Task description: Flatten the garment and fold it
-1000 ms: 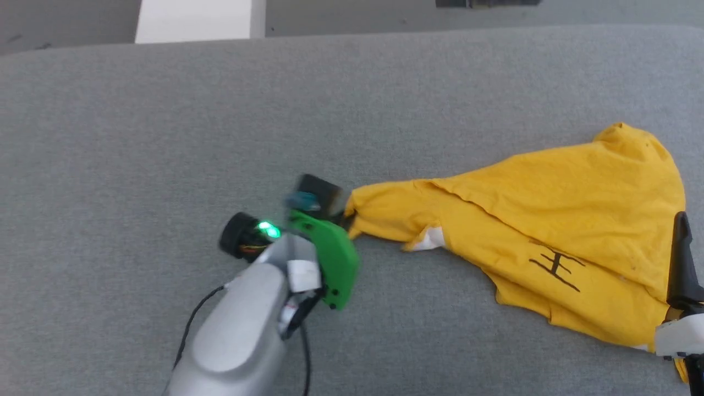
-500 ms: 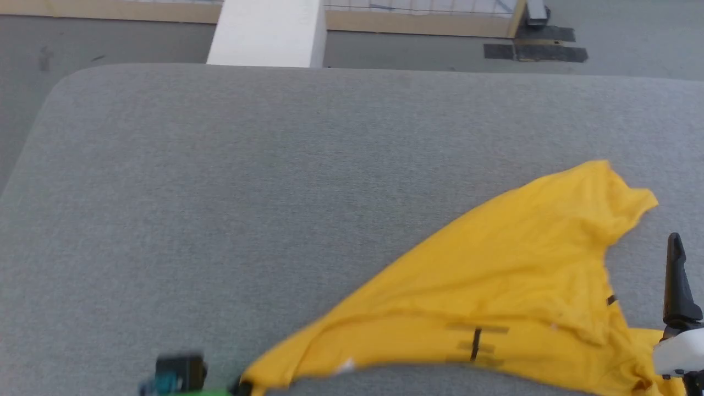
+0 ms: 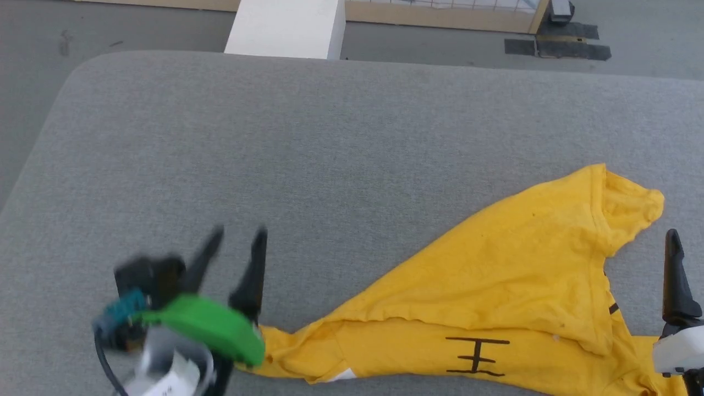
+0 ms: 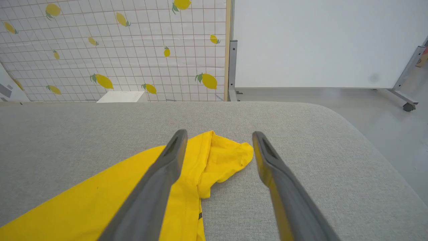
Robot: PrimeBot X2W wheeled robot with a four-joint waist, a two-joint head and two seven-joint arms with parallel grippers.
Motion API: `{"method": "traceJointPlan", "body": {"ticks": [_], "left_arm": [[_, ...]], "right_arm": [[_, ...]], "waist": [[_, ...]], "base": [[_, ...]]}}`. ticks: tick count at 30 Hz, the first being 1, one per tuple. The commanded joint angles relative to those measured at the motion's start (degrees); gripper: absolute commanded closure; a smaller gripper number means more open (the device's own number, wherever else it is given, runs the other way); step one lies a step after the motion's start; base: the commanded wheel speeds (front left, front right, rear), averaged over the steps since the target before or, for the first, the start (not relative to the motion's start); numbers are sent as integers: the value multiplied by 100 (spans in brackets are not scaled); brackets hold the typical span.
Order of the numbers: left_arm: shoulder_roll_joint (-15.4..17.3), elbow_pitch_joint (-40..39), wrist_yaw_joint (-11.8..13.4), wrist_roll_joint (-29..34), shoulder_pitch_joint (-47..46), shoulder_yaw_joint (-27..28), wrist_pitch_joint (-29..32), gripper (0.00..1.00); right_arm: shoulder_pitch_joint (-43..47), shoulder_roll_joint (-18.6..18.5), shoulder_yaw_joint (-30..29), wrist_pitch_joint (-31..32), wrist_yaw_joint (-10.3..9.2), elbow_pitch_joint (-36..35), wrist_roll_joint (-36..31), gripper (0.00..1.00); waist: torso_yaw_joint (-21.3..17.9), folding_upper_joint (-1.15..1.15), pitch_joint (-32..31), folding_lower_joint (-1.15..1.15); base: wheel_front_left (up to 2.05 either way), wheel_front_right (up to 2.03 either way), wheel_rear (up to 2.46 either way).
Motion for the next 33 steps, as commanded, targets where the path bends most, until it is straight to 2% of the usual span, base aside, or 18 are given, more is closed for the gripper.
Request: {"method": "traceJointPlan", "body": {"ticks": [1,4,6,11,13,17,23,29,30,31,32,33], "left_arm": [[82,-108,-63,206,-367,-68,-12,0],[101,-143,-251,594,-1026,-484,89,0],[94,74,-468,856,-1472,-862,171,0],[-84,1062,-1125,1490,-2358,-2092,417,0],[-165,1481,-1288,1611,-2580,-2581,483,0],[-261,2228,-1420,1517,-2839,-3377,554,0],[-124,2856,-1447,1196,-3178,-4316,571,0],[68,3327,-1449,1073,-3435,-4797,464,0],[61,3402,-1449,1043,-3456,-4813,411,42],[45,3456,-1449,1021,-3466,-4809,360,93],[21,3517,-1447,1010,-3482,-4805,297,100],[-7,3558,-1439,992,-3493,-4785,233,100]], "right_arm": [[-74,3,-19,-9,-9,-46,-13,0],[-138,3,-97,-24,-9,-74,-11,0],[-185,3,-155,-30,-9,-94,-13,0],[-368,3,-336,-76,-9,-86,-9,0],[-442,3,-378,-99,-9,-106,-16,0],[-587,3,-438,-134,-9,-189,-34,0],[-687,3,-514,-171,-9,-154,-19,0],[-717,3,-505,-225,-9,-45,-4,0],[-724,3,-504,-230,-9,-30,-8,0],[-728,3,-506,-234,-9,-19,-11,0],[-728,3,-510,-237,-9,-6,-17,0],[-724,3,-512,-237,-9,1,-27,0]], "waist": [[-70,0,73,0],[-167,0,177,0],[-239,0,262,0],[-437,0,469,0],[-523,0,557,0],[-678,0,720,0],[-775,0,861,0],[-782,0,889,0],[-775,0,880,0],[-767,0,866,0],[-754,0,842,0],[-743,0,822,0]], "base": [[0,0,0],[0,0,0],[0,0,0],[0,0,0],[0,0,0],[0,0,0],[0,0,0],[0,0,0],[0,0,0],[0,0,0],[0,0,0],[0,0,0]]}}
